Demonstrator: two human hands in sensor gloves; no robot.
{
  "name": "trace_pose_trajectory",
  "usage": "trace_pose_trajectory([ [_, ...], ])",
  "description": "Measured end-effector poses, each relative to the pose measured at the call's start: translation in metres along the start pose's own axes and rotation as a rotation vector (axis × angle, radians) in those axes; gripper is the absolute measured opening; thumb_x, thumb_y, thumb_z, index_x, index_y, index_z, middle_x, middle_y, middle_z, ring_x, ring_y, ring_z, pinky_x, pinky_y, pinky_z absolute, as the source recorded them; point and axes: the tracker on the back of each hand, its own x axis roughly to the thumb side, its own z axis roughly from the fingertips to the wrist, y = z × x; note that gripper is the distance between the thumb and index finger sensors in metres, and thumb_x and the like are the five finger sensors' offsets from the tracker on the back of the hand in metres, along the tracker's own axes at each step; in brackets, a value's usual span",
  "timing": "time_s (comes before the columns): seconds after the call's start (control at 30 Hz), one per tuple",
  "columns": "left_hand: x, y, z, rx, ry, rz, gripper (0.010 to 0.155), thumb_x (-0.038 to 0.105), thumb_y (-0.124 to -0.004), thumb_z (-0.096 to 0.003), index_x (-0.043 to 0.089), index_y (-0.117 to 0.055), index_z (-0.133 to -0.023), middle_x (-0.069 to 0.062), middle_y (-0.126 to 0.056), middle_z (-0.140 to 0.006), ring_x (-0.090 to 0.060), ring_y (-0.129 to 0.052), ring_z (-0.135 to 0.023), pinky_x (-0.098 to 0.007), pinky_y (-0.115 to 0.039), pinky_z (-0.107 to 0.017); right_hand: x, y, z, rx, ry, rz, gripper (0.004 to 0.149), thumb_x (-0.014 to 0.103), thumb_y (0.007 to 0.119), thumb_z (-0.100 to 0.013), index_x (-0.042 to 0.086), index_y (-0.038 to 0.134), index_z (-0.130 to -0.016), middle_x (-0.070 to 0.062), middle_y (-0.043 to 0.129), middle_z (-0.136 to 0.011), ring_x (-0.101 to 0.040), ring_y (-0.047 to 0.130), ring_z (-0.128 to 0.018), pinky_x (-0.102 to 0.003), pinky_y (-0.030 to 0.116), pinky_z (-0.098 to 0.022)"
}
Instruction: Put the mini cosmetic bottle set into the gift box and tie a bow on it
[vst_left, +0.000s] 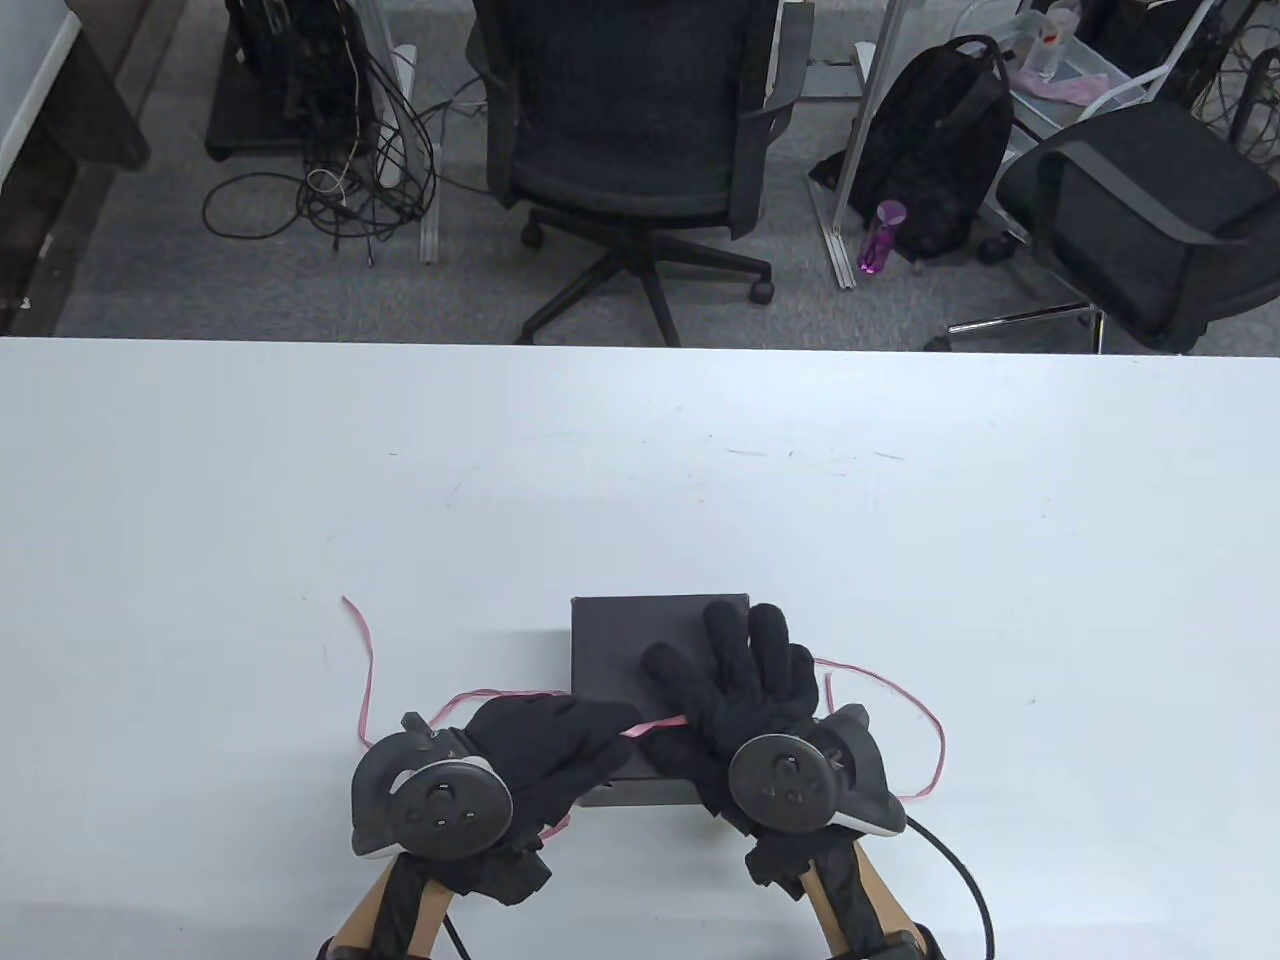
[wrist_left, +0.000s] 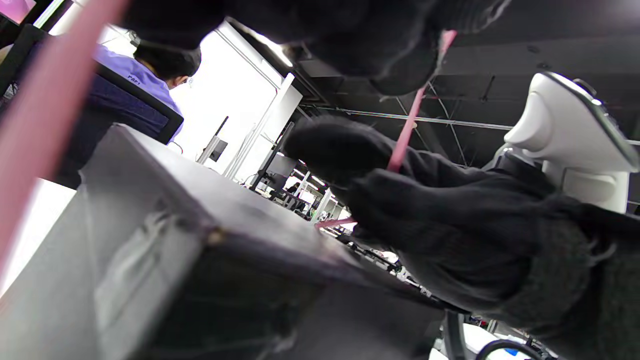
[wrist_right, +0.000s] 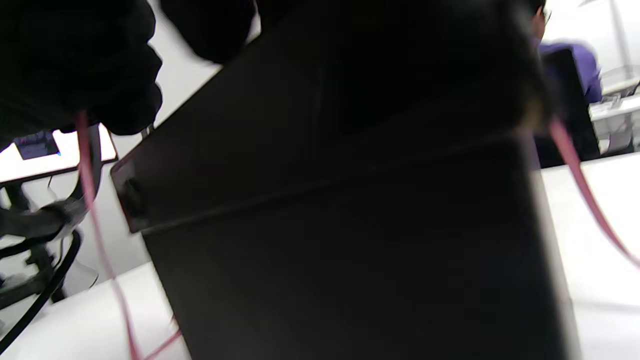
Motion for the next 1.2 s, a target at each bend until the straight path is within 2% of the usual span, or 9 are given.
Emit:
trace_pose_trajectory([
  [0.1, -0.009, 0.005, 0.001, -0.024, 0.071, -0.06, 0.044, 0.055, -0.066, -0.0546, 0.034, -0.083, -0.088, 0.015, -0.092, -0.047, -0.009, -0.09, -0.021, -0.035, -0.089, -0.033, -0.016, -0.019, 0.008, -0.318, 0.057, -0.136, 0.043, 0.021, 0.06, -0.058, 0.002, 0.075, -0.093, -0.035, 0.067, -0.103, -0.06, 0.064, -0.088, -0.074, 0.057, -0.058],
  [0.2, -0.022, 0.009, 0.001, -0.085, 0.157, -0.116, 0.043, 0.053, -0.066, -0.0555, 0.034, -0.082, -0.09, 0.016, -0.092, -0.049, -0.008, -0.092, -0.024, -0.036, -0.09, -0.036, -0.037, -0.031, 0.013, -0.361, 0.122, -0.301, 0.042, 0.019, 0.059, -0.057, 0.001, 0.074, -0.093, -0.036, 0.077, -0.093, -0.035, 0.096, -0.061, -0.052, 0.082, -0.045],
  [0.37, -0.048, 0.011, 0.003, -0.196, 0.281, -0.035, 0.043, 0.051, -0.066, -0.0567, 0.033, -0.08, -0.093, 0.015, -0.093, -0.052, -0.009, -0.095, -0.028, -0.038, -0.09, -0.04, -0.075, -0.033, 0.02, -0.293, 0.281, -0.363, 0.043, 0.021, 0.06, -0.059, 0.002, 0.074, -0.094, -0.018, 0.097, -0.06, -0.009, 0.091, -0.017, -0.03, 0.085, -0.015],
  [0.67, -0.087, 0.023, 0.013, -0.261, 0.466, -0.069, 0.043, 0.051, -0.069, -0.056, 0.033, -0.081, -0.093, 0.015, -0.093, -0.05, -0.009, -0.093, -0.025, -0.036, -0.09, -0.038, -0.132, -0.019, 0.036, -0.101, 0.629, 0.197, 0.043, 0.022, 0.06, -0.059, 0.001, 0.075, -0.094, -0.013, 0.096, -0.049, -0.007, 0.088, -0.01, -0.026, 0.083, -0.007],
  [0.77, -0.096, 0.025, 0.016, -0.304, 0.53, -0.122, 0.043, 0.052, -0.07, -0.0553, 0.033, -0.081, -0.093, 0.015, -0.093, -0.049, -0.009, -0.092, -0.024, -0.035, -0.09, -0.037, -0.142, -0.008, 0.036, 0.035, 0.686, 0.177, 0.043, 0.023, 0.06, -0.059, 0.002, 0.075, -0.095, -0.013, 0.096, -0.049, -0.006, 0.088, -0.011, -0.026, 0.083, -0.008],
  [0.93, -0.11, 0.03, 0.024, -0.304, 0.663, -0.303, 0.043, 0.052, -0.07, -0.0551, 0.034, -0.081, -0.093, 0.015, -0.093, -0.051, -0.009, -0.094, -0.026, -0.036, -0.09, -0.039, -0.151, -0.003, 0.039, 0.071, 0.745, 0.154, 0.044, 0.022, 0.06, -0.06, 0.0, 0.074, -0.095, -0.014, 0.096, -0.05, -0.007, 0.088, -0.011, -0.026, 0.083, -0.008],
  [1.07, -0.116, 0.036, 0.03, -0.224, 0.667, -0.232, 0.043, 0.051, -0.068, -0.0561, 0.034, -0.08, -0.094, 0.014, -0.093, -0.052, -0.01, -0.094, -0.028, -0.038, -0.089, -0.04, -0.161, 0.0, 0.044, 0.156, 0.816, 0.176, 0.044, 0.021, 0.061, -0.06, 0.0, 0.075, -0.096, -0.016, 0.096, -0.054, -0.009, 0.089, -0.015, -0.029, 0.084, -0.012],
  [1.13, -0.113, 0.038, 0.029, -0.187, 0.624, -0.185, 0.043, 0.05, -0.068, -0.0564, 0.033, -0.08, -0.093, 0.014, -0.093, -0.05, -0.01, -0.093, -0.026, -0.037, -0.089, -0.039, -0.161, -0.001, 0.042, 0.246, 0.829, 0.146, 0.051, 0.02, 0.064, -0.06, 0.0, 0.063, -0.107, -0.03, 0.083, -0.081, -0.03, 0.092, -0.049, -0.049, 0.081, -0.04],
  [1.2, -0.105, 0.038, 0.026, -0.162, 0.572, -0.147, 0.043, 0.05, -0.067, -0.0567, 0.033, -0.08, -0.093, 0.015, -0.093, -0.049, -0.009, -0.092, -0.024, -0.036, -0.089, -0.037, -0.156, -0.007, 0.039, 0.28, 0.802, 0.134, 0.068, 0.018, 0.07, -0.06, -0.004, 0.037, -0.115, -0.048, 0.04, -0.107, -0.068, 0.057, -0.086, -0.077, 0.053, -0.057],
])
